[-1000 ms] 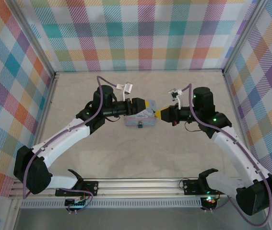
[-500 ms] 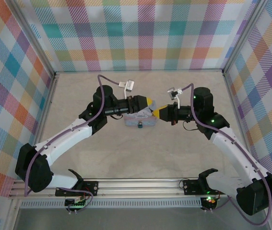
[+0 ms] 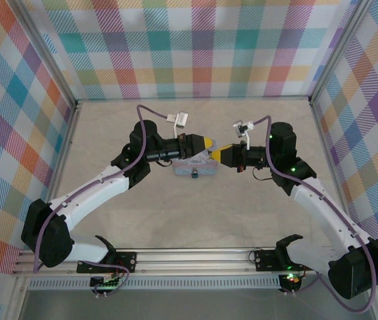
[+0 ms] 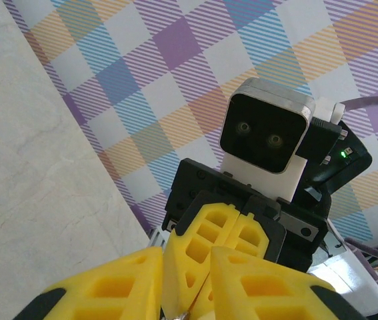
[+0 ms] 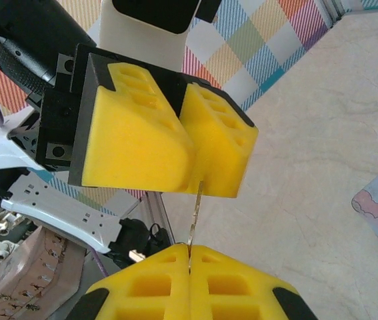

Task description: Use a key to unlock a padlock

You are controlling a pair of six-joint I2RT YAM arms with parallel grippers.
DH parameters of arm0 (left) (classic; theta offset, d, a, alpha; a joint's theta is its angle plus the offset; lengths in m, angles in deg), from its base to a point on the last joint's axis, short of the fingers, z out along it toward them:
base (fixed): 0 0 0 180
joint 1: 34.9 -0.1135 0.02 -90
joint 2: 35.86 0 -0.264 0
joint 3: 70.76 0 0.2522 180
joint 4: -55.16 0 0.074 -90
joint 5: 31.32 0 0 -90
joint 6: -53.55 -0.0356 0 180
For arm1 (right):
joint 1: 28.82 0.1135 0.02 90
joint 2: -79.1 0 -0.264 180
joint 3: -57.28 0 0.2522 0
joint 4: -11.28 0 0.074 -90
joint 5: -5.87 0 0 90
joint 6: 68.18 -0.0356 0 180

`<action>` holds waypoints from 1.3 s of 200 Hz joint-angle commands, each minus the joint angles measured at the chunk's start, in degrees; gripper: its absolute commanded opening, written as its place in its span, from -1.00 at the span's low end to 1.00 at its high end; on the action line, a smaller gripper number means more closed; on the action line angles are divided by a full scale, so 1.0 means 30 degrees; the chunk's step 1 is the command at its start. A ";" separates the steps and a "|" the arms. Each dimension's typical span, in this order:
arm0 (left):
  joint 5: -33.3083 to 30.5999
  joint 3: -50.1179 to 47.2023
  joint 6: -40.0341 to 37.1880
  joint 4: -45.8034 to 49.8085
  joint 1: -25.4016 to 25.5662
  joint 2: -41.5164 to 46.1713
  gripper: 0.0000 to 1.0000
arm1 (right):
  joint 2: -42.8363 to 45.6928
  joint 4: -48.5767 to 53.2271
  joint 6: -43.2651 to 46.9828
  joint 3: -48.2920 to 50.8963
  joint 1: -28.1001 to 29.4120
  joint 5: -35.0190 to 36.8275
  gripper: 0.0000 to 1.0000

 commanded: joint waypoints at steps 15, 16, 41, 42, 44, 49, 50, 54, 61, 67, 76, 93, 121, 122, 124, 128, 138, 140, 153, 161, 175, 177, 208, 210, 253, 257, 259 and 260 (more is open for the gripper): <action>-0.0043 -0.0309 -0.0490 0.0024 0.0188 0.0353 -0.72 | -0.0087 -0.1075 -0.0404 0.0284 0.0117 -0.0049 -1.00; -0.0073 -0.0316 -0.0507 0.0037 0.0188 0.0355 -0.72 | -0.0089 -0.1083 -0.0412 0.0288 0.0117 -0.0049 -1.00; -0.0274 -0.0340 -0.0726 0.0377 0.0188 0.0507 -0.94 | -0.0145 -0.1180 -0.0479 0.0267 0.0117 0.0052 -1.00; -0.0291 -0.0346 -0.0742 0.0389 0.0188 0.0520 -0.95 | -0.0147 -0.1180 -0.0494 0.0264 0.0117 0.0046 -1.00; -0.0303 -0.0350 -0.0755 0.0428 0.0188 0.0515 -0.96 | -0.0149 -0.1179 -0.0505 0.0263 0.0117 0.0041 -1.00; -0.0351 -0.0352 -0.0814 0.0550 0.0188 0.0551 -1.00 | -0.0149 -0.1179 -0.0525 0.0284 0.0117 0.0068 -1.00; -0.0359 -0.0352 -0.0830 0.0578 0.0188 0.0557 -1.00 | -0.0149 -0.1179 -0.0531 0.0259 0.0117 0.0068 -1.00; -0.0380 -0.0311 -0.0893 0.0694 0.0188 0.0547 -1.00 | -0.0156 -0.1207 -0.0538 0.0262 0.0117 0.0094 -1.00; -0.0490 -0.0285 -0.0990 0.0899 0.0195 0.0585 -1.00 | -0.0178 -0.1214 -0.0567 0.0269 0.0117 0.0123 -1.00; -0.0590 -0.0287 -0.1069 0.1087 0.0188 0.0619 -1.00 | -0.0178 -0.1187 -0.0581 0.0269 0.0117 0.0182 -1.00; -0.0788 -0.0262 -0.1228 0.1382 0.0166 0.0675 -1.00 | -0.0167 -0.0992 -0.0600 0.0240 0.0117 0.0488 -0.77; -0.1417 -0.0146 -0.1740 0.2424 0.0100 0.0846 -1.00 | 0.0130 -0.0606 -0.0437 0.0333 0.0098 0.1188 -0.38; -0.2706 0.0072 -0.2675 0.4343 -0.0189 0.1091 -1.00 | 0.0960 0.0455 -0.0020 0.0484 0.0087 0.3102 -0.09; -0.2767 0.0080 -0.2717 0.4408 -0.0206 0.1105 -1.00 | 0.0991 0.0517 -0.0016 0.0490 0.0087 0.3196 -0.09; -0.2893 0.0071 -0.2757 0.4553 -0.0218 0.1123 -1.00 | 0.1037 0.0607 0.0010 0.0495 0.0080 0.3377 -0.09; -0.3095 0.0081 -0.2819 0.4731 -0.0275 0.1150 -1.00 | 0.1141 0.0754 0.0018 0.0467 0.0087 0.3753 -0.08; -0.3564 0.0030 -0.3017 0.5165 -0.0339 0.1233 -1.00 | 0.1376 0.1159 -0.0007 0.0492 0.0087 0.4924 -0.06; -0.3678 0.0029 -0.3088 0.5269 -0.0361 0.1257 -1.00 | 0.1411 0.1222 -0.0046 0.0496 0.0073 0.5164 -0.03; -0.4468 0.0142 -0.3518 0.6080 -0.0369 0.1367 -1.00 | 0.1633 0.1596 -0.0348 0.0504 0.0086 0.6766 0.00; -0.4814 0.0161 -0.3726 0.6375 -0.0370 0.1425 -1.00 | 0.1645 0.1634 -0.0482 0.0546 0.0087 0.7295 0.01; -0.5200 0.0150 -0.3890 0.6544 -0.0369 0.1524 -1.00 | 0.1558 0.1401 -0.0885 0.0700 0.0114 0.7961 0.02; -0.5259 0.0133 -0.3900 0.6551 -0.0369 0.1542 -1.00 | 0.1538 0.1319 -0.0940 0.0723 0.0101 0.7989 0.02; -0.5784 -0.0080 -0.3838 0.6298 -0.0369 0.1676 -1.00 | 0.1203 -0.0351 -0.2554 0.1628 0.0117 0.8445 0.02; -0.5785 -0.0079 -0.3814 0.6233 -0.0376 0.1676 -1.00 | 0.1178 -0.0474 -0.2624 0.1688 0.0117 0.8410 0.02; -0.5485 -0.0667 -0.3057 0.4473 -0.0340 0.1677 -1.00 | 0.0763 -0.5344 -0.5799 0.3634 0.0382 0.6744 -0.07; -0.5425 -0.0725 -0.2975 0.4252 -0.0340 0.1676 -1.00 | 0.0706 -0.6149 -0.6071 0.3892 0.0456 0.6567 -0.09; -0.5410 -0.0745 -0.2902 0.4155 -0.0340 0.1661 -1.00 | 0.0658 -0.6538 -0.6206 0.4004 0.0502 0.6490 -0.10; -0.5393 -0.0754 -0.2900 0.4124 -0.0340 0.1654 -1.00 | 0.0635 -0.6744 -0.6272 0.4052 0.0529 0.6458 -0.10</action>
